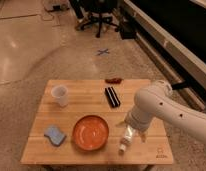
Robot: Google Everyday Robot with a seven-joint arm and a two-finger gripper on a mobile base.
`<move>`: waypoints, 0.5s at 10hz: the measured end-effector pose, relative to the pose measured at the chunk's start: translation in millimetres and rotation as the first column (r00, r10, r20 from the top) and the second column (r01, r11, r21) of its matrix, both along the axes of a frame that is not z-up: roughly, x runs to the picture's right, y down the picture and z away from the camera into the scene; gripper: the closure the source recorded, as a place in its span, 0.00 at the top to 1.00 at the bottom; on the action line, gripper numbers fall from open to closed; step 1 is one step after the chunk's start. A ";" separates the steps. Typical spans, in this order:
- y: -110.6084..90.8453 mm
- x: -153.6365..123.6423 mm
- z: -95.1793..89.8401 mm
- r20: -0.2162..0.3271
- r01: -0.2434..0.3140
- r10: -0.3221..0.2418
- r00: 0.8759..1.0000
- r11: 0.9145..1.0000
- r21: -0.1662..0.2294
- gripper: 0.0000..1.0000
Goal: Place the pepper in the ceramic cup
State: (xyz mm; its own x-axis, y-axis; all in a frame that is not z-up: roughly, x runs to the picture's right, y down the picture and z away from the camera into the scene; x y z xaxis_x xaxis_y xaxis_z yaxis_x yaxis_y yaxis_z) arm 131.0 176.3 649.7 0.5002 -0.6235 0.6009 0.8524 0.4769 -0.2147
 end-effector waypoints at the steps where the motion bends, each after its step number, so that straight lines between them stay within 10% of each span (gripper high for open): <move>1: -16.2 8.6 8.4 -0.021 -0.003 0.004 1.000 1.000 0.028 0.77; 5: -96.9 53.8 57.5 -0.120 -0.034 0.048 0.992 0.993 0.114 0.77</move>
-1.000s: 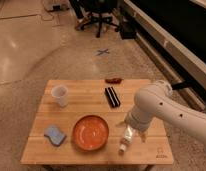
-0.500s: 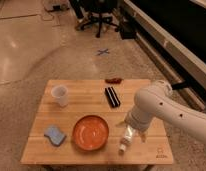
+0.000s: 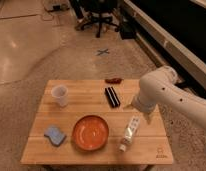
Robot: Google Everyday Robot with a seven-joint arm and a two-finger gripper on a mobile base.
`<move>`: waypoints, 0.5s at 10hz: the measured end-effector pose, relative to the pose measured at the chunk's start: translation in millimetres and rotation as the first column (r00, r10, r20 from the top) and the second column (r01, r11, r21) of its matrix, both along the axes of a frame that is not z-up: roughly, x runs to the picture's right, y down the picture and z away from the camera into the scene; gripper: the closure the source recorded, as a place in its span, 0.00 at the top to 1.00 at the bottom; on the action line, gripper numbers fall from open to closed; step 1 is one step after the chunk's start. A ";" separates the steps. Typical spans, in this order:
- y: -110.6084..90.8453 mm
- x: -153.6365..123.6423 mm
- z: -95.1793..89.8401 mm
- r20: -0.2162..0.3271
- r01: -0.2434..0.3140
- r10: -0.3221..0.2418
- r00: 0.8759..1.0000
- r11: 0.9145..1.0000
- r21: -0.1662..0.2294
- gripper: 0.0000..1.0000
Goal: Place the pepper in the ceramic cup
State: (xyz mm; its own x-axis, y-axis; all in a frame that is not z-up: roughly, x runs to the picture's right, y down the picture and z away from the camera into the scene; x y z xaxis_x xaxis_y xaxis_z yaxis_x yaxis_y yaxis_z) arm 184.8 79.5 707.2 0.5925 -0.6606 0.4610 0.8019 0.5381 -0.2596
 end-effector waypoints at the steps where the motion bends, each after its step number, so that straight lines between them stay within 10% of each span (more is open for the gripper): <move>1: -19.4 8.6 14.8 -0.017 -0.012 0.012 1.000 1.000 0.013 0.77; 5: -86.7 25.4 83.1 -0.032 0.030 -0.029 0.999 0.999 0.040 0.77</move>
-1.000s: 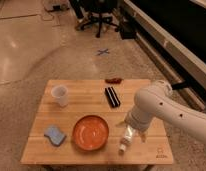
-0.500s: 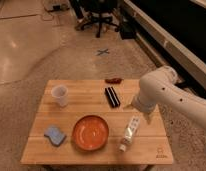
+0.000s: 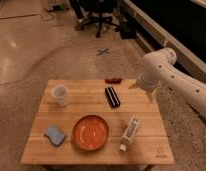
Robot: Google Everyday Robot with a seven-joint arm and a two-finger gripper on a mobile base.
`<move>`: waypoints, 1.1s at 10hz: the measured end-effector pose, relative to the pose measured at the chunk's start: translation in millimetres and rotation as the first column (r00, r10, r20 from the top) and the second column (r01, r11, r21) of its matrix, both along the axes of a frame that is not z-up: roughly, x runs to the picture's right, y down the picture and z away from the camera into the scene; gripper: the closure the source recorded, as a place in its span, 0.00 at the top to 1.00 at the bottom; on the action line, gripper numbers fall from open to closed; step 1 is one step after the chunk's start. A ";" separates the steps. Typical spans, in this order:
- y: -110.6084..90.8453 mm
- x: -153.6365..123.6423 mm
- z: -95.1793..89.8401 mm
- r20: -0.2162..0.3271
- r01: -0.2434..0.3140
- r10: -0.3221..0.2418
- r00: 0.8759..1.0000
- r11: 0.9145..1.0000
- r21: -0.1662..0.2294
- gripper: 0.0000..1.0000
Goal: Place the pepper in the ceramic cup
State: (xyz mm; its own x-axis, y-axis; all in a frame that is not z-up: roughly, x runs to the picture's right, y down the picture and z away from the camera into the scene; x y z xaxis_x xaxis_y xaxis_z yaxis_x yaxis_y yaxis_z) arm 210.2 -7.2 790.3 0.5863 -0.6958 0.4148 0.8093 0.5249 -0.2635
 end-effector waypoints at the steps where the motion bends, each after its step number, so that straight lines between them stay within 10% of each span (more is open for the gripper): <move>1: -9.0 -0.4 12.2 0.009 0.026 -0.026 1.000 1.000 -0.001 0.77; 7: -53.2 -0.1 90.7 0.174 0.220 -0.231 0.957 0.972 0.077 0.77; 11: -64.5 -4.3 107.0 0.322 0.390 -0.452 0.832 0.889 0.242 0.77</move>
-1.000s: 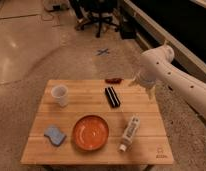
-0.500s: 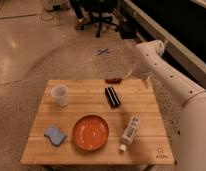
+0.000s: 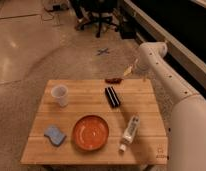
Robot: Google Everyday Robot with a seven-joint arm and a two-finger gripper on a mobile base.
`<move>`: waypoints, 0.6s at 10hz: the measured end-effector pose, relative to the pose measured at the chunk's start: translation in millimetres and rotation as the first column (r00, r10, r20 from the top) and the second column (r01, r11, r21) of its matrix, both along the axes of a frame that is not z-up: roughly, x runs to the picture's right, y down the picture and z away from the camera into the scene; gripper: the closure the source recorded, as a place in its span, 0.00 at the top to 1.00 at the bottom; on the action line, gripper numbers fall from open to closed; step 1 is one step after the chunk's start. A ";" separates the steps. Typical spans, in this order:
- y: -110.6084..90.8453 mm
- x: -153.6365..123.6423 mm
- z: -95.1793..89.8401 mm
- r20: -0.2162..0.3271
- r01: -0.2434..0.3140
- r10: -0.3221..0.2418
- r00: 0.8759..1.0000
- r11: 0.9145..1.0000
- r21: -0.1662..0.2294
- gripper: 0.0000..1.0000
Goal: Place the pepper in the ceramic cup
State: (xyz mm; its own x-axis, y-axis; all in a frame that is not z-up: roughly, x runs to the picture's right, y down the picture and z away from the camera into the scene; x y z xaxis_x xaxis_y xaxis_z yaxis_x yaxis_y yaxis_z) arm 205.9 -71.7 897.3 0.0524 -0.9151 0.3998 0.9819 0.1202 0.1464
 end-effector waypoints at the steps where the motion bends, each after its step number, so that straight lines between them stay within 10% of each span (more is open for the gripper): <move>1: 1.2 0.2 6.1 0.024 0.064 -0.064 0.998 0.998 0.022 0.77; 6: -14.0 3.7 48.0 0.073 0.234 -0.248 0.966 0.958 0.165 0.77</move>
State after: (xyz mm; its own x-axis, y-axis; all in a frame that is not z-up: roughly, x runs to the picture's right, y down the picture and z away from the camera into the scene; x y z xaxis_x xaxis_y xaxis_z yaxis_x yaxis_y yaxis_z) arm 209.5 -85.7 945.3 -0.2076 -0.9469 0.2456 0.9604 -0.1496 0.2351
